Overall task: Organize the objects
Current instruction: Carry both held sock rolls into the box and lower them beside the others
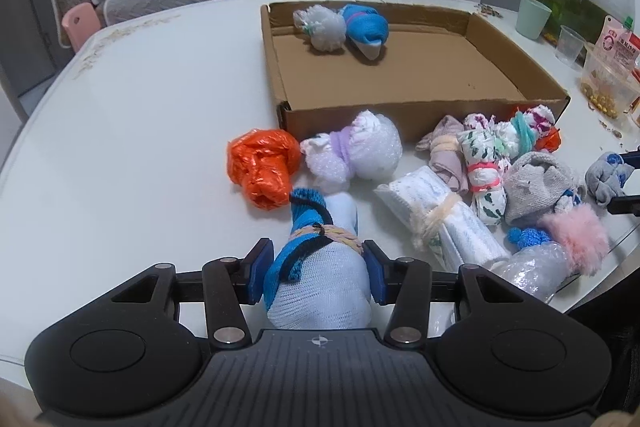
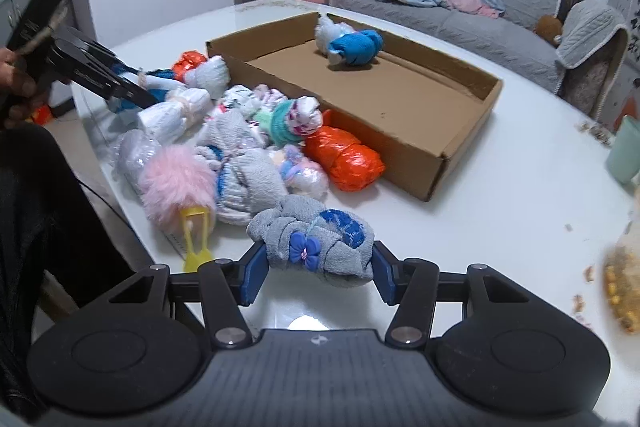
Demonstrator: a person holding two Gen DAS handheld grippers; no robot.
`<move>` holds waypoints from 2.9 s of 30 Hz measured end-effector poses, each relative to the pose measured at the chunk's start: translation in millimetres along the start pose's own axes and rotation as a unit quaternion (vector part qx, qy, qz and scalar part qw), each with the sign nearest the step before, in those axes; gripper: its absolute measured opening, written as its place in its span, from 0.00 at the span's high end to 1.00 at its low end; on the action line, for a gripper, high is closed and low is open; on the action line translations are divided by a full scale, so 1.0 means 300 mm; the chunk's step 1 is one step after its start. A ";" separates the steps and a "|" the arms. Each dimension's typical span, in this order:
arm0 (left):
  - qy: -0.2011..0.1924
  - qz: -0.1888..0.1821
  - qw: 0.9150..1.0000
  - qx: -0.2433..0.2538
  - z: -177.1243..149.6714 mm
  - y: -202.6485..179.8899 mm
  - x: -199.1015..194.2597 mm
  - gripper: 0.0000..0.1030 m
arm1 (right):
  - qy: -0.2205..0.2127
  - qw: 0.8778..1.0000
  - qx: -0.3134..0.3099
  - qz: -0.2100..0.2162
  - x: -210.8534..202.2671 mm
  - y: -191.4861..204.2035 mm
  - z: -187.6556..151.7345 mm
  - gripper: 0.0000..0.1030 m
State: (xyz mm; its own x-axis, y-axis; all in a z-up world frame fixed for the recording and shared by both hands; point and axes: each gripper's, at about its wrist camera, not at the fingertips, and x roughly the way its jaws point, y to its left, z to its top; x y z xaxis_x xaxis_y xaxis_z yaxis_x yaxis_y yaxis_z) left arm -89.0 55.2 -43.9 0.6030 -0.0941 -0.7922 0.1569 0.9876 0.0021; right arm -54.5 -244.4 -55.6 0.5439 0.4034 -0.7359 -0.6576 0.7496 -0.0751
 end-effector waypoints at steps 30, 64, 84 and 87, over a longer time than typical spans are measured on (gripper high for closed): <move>-0.102 -0.007 0.992 0.075 0.569 -0.079 0.036 0.47 | -0.082 0.995 -0.058 -0.025 0.037 -0.152 0.533 0.51; -0.031 -0.022 0.989 0.140 0.558 -0.050 0.464 0.44 | 0.036 0.993 -0.104 0.053 0.580 -0.091 0.581 0.50; -0.050 -0.009 0.989 0.137 0.551 -0.073 0.399 0.33 | 0.046 0.992 -0.113 0.044 0.570 -0.089 0.565 0.32; -0.055 -0.003 0.988 0.142 0.550 -0.079 0.379 0.33 | 0.045 0.992 -0.114 0.043 0.563 -0.092 0.565 0.31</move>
State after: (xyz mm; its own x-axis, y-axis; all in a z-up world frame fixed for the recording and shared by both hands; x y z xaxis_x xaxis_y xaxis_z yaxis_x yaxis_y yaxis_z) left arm 104.9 0.3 -33.2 0.6805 -0.1294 -0.7212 0.3652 0.9132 0.1807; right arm 143.9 -107.9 -63.6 0.4377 0.4046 -0.8029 -0.8062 0.5719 -0.1513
